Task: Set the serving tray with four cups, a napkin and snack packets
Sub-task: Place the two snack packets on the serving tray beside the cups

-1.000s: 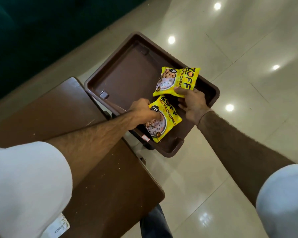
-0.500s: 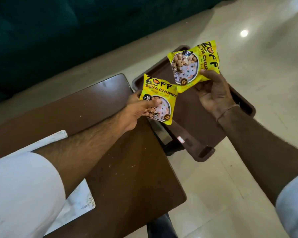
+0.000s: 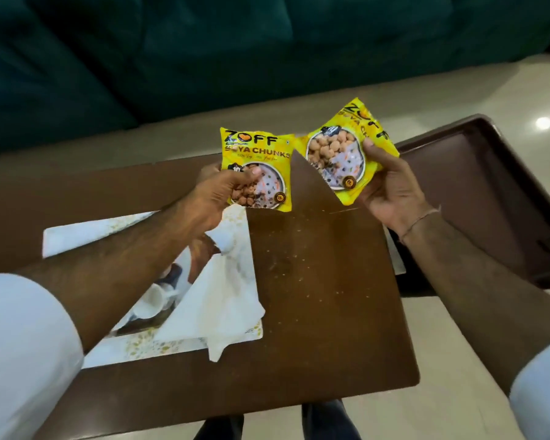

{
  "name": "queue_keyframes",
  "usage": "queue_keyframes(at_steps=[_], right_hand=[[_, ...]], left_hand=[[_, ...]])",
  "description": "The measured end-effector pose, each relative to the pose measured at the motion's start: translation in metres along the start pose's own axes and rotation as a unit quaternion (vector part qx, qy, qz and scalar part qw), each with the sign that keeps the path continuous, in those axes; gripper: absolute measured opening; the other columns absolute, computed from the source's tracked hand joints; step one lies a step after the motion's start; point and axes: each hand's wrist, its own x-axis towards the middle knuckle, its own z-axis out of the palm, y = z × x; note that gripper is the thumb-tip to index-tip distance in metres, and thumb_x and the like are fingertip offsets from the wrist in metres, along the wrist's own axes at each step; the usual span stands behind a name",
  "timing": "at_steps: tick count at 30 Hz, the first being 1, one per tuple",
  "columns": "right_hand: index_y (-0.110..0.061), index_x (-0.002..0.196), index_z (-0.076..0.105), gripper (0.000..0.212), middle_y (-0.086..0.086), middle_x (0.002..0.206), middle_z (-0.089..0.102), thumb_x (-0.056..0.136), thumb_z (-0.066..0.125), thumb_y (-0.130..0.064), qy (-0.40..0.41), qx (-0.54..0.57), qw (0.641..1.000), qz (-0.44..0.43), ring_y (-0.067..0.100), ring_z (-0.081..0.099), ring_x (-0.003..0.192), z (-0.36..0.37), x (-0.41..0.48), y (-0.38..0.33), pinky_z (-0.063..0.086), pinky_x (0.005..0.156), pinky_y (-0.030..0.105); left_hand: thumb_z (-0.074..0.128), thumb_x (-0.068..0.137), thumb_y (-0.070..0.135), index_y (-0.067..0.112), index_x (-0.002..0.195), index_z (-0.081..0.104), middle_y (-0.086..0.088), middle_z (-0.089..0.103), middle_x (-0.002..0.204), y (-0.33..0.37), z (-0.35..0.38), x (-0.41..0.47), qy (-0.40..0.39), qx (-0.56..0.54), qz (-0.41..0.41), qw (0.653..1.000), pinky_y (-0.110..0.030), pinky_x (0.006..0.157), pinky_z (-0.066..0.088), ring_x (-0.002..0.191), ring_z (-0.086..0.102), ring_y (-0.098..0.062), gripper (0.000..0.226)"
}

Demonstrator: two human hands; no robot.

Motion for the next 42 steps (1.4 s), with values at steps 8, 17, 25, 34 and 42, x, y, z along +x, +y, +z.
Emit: queue_keyframes(at_steps=[8, 17, 25, 34, 42], right_hand=[[0.002, 0.134, 0.057, 0.061, 0.022, 0.131, 0.065, 0.079, 0.075, -0.014, -0.039, -0.14, 0.988, 0.046, 0.041, 0.063, 0.117, 0.072, -0.027, 0.086, 0.048, 0.102, 0.062], [0.003, 0.131, 0.057, 0.052, 0.023, 0.123, 0.069, 0.084, 0.074, -0.013, -0.054, -0.269, 0.955, 0.115, 0.04, 0.068, 0.11, 0.094, -0.062, 0.162, 0.056, 0.093, 0.054], [0.002, 0.128, 0.061, 0.058, 0.023, 0.119, 0.071, 0.076, 0.076, -0.017, -0.038, -0.285, 0.95, 0.119, 0.038, 0.07, 0.103, 0.106, -0.074, 0.198, 0.06, 0.086, 0.05], [0.002, 0.131, 0.06, 0.058, 0.025, 0.128, 0.066, 0.077, 0.073, -0.017, -0.028, -0.266, 0.954, 0.132, 0.044, 0.063, 0.119, 0.096, -0.069, 0.222, 0.045, 0.107, 0.06], [-0.001, 0.136, 0.058, 0.056, 0.023, 0.136, 0.061, 0.084, 0.068, -0.018, -0.014, -0.192, 0.973, 0.129, 0.042, 0.058, 0.127, 0.087, -0.071, 0.23, 0.041, 0.111, 0.059]], left_hand=[[0.074, 0.082, 0.001, 0.002, 0.101, 0.069, -0.018, 0.072, 0.094, 0.001, -0.136, -0.031, 0.094, -0.045, -0.003, 0.995, -0.052, 0.088, 0.054, 0.084, 0.068, -0.034, 0.019], [0.078, 0.08, 0.008, 0.0, 0.117, 0.068, -0.023, 0.069, 0.118, -0.054, -0.287, -0.072, 0.15, -0.031, -0.039, 0.987, -0.047, 0.085, 0.056, 0.089, 0.071, -0.033, 0.04], [0.081, 0.077, 0.004, 0.008, 0.096, 0.073, -0.016, 0.076, 0.096, -0.12, -0.367, -0.101, 0.195, 0.023, -0.058, 0.979, -0.037, 0.065, 0.062, 0.075, 0.076, -0.024, 0.021], [0.089, 0.071, 0.01, 0.012, 0.107, 0.065, -0.011, 0.075, 0.094, -0.186, -0.384, -0.105, 0.22, 0.111, -0.057, 0.967, -0.033, 0.056, 0.057, 0.064, 0.07, -0.018, 0.043], [0.091, 0.063, 0.022, 0.014, 0.13, 0.048, -0.011, 0.055, 0.126, -0.175, -0.349, -0.103, 0.332, 0.333, 0.038, 0.882, -0.048, 0.093, 0.045, 0.117, 0.052, -0.03, 0.08]])
